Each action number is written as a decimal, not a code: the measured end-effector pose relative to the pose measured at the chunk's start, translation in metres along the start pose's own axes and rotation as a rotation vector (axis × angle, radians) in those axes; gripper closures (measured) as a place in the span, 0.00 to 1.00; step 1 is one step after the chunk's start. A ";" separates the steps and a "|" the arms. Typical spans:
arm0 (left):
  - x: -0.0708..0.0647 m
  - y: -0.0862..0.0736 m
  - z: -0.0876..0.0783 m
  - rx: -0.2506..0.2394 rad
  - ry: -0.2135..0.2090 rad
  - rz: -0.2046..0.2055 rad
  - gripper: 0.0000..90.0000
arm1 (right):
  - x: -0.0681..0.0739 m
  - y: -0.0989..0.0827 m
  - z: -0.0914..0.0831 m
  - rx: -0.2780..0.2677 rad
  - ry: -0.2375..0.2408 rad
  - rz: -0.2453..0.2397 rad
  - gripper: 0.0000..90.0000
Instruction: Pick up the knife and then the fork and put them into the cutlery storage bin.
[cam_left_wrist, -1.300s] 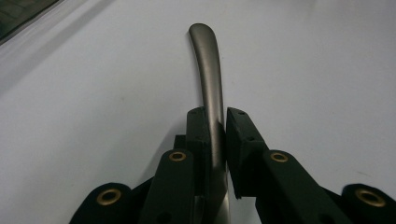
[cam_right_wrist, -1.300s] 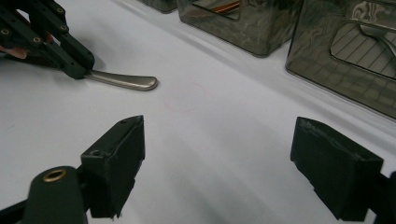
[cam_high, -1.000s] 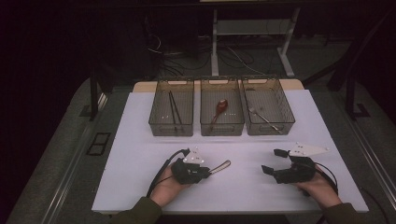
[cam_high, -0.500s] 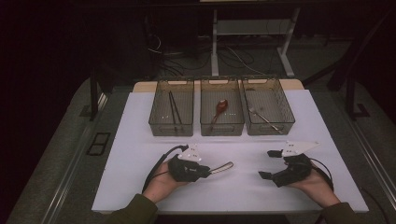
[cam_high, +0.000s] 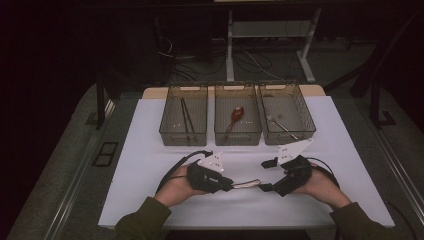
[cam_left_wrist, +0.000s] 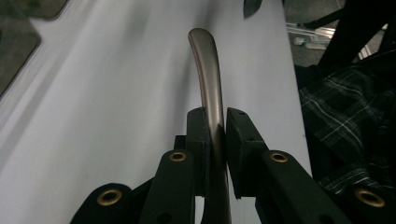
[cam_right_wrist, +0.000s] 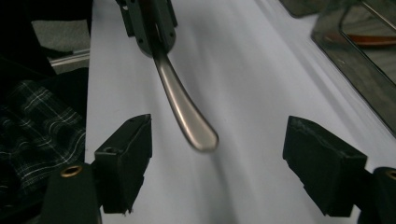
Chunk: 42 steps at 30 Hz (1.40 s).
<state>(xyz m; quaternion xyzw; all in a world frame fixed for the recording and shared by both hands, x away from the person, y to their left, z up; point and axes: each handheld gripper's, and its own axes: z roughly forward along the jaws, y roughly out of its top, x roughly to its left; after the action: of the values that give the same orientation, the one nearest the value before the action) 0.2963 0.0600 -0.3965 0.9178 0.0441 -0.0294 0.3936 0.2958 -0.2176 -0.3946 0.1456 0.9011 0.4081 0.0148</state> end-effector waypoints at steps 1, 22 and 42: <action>0.001 0.003 0.000 0.007 -0.005 0.010 0.88 | -0.001 0.004 0.002 0.013 0.009 -0.025 0.31; 0.005 0.026 0.005 0.064 -0.039 0.094 0.88 | 0.014 0.043 0.054 0.225 0.143 -0.195 0.77; 0.004 0.028 0.008 0.081 -0.031 0.121 0.86 | 0.016 0.045 0.060 0.239 0.173 -0.235 0.86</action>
<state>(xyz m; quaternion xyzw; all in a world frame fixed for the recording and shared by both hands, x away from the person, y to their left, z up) 0.3028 0.0349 -0.3824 0.9333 -0.0186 -0.0215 0.3579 0.3007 -0.1414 -0.4002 0.0046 0.9519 0.3046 -0.0325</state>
